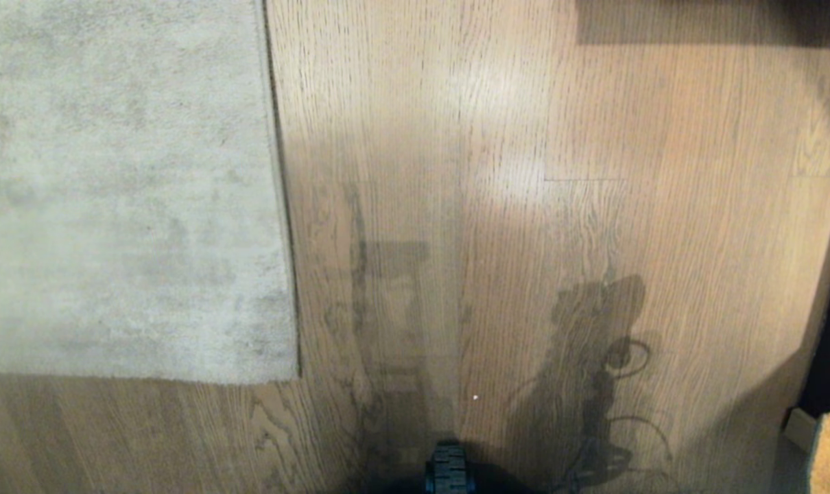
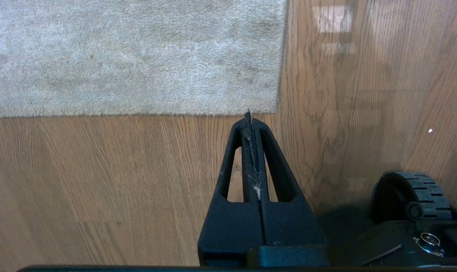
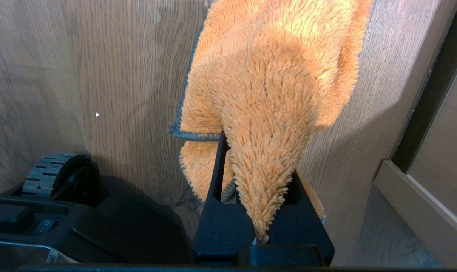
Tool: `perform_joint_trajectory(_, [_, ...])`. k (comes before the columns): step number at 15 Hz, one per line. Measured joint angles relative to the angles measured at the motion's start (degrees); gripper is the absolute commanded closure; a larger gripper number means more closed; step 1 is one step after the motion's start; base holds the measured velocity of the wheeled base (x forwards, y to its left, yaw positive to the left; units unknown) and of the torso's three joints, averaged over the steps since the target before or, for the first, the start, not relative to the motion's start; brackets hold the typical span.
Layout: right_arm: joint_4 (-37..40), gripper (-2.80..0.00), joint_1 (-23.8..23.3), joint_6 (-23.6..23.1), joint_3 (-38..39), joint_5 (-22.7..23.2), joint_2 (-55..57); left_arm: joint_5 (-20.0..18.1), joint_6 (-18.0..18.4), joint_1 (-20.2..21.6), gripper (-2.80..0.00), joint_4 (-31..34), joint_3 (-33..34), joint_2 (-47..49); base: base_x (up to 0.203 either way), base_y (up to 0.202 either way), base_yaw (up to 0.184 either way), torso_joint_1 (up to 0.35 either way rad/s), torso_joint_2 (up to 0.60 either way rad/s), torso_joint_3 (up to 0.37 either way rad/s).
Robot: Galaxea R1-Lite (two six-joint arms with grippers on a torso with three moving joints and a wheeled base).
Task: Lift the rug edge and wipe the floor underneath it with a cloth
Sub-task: Lift up the carpet
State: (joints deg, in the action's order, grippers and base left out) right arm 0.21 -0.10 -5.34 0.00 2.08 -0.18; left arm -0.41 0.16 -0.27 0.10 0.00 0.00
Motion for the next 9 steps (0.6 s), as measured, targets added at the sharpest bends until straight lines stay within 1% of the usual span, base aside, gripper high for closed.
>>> perform_joint_trajectory(9, [-0.02, 0.00, 0.00, 0.00, 0.00, -0.02, 0.07, 0.00, 0.00, 0.00, 0.00, 0.00, 0.00, 0.00, 0.000, 0.000, 0.000, 0.000, 0.00, 0.000])
